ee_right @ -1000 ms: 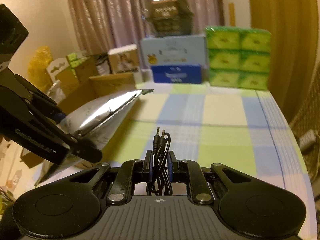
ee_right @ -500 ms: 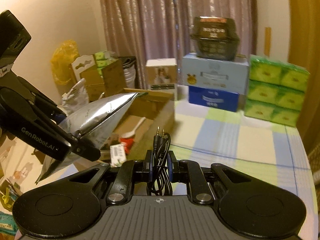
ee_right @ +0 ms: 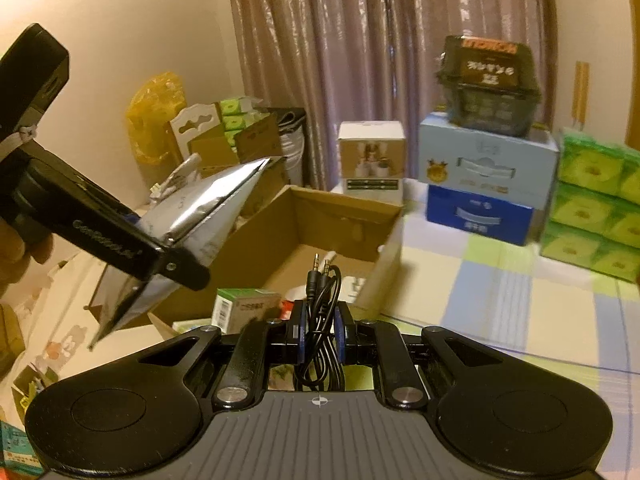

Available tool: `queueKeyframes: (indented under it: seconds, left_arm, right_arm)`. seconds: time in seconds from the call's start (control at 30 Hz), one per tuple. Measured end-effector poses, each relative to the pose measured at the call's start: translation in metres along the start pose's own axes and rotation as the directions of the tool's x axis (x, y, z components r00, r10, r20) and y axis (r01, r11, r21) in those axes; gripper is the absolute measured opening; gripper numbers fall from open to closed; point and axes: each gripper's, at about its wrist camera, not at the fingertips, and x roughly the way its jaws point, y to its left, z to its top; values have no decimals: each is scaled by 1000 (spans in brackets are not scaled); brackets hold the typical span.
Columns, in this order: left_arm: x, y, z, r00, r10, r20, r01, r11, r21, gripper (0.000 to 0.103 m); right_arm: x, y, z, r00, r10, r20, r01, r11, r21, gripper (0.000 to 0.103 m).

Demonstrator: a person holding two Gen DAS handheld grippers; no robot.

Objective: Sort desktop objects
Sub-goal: 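Carry the foil bag and black cable over the cardboard box, then open both grippers to drop the foil bag and cable into the box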

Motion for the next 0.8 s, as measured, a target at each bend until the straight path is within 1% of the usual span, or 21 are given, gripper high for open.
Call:
queueKeyframes:
  seconds: [0.13,0.4,0.63,0.73,0.77,0.8]
  left_arm:
    - [19,17,7,1000,4,-6,-4,999,-50,50]
    - [69,45,18,999,-2,-40,-3,992,-123,50]
    - [104,70,28,998,-27,-56,15,977,-215,50]
    - [118,76,31,998,-27,-64,11,971,-238,55]
    - [121,78,32,998,-17,-62,1,970,-244,61]
    - [123,79,32,998,-7,-57,-7,971,-239,63]
  right_arm:
    - [25,3,5,1000,17,-17,-17,1000,10,11]
    - [72,-6,9,999,27,-46,-25,998,49,11]
    - [100,-17,6,998,35,-46,-30,995,96,11]
    - [110,-20,6,998,32,-52,-27,994,104,11]
    - [112,-21,6,998,32,-55,-26,994,106,11]
    - [114,-22,6,998,30,-57,-24,994,107,11]
